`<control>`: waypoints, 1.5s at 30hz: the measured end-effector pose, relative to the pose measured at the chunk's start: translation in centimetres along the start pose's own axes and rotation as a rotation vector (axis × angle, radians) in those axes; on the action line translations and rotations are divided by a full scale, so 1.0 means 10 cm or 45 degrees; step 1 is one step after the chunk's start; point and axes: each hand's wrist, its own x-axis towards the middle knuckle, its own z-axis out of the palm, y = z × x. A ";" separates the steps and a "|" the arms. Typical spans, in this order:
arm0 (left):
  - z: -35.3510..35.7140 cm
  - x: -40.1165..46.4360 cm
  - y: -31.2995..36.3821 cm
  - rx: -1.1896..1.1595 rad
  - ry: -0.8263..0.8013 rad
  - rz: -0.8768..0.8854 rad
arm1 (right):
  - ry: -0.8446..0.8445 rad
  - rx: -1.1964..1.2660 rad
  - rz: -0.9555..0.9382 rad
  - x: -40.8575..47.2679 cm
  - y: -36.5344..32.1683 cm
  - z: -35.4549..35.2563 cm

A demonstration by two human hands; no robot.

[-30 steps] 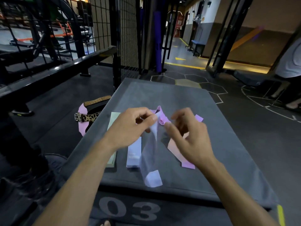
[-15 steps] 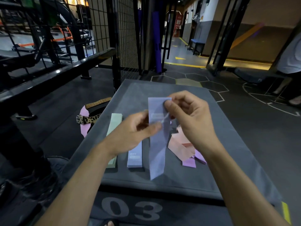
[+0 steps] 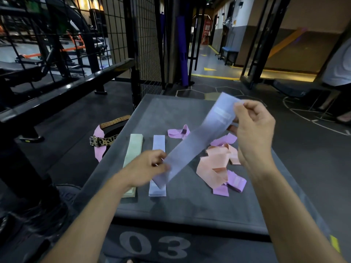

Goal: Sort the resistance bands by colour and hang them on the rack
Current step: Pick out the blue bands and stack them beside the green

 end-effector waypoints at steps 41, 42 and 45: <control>-0.04 -0.15 0.49 -0.126 -0.175 0.154 | -0.683 -0.300 -0.362 -0.39 -0.10 0.14; -0.01 -0.15 0.42 -0.101 -0.218 0.121 | -0.656 -0.279 -0.370 -0.37 -0.13 0.15; 0.01 -0.15 0.26 -0.003 -0.273 0.031 | -0.581 -0.234 -0.391 -0.33 -0.20 0.19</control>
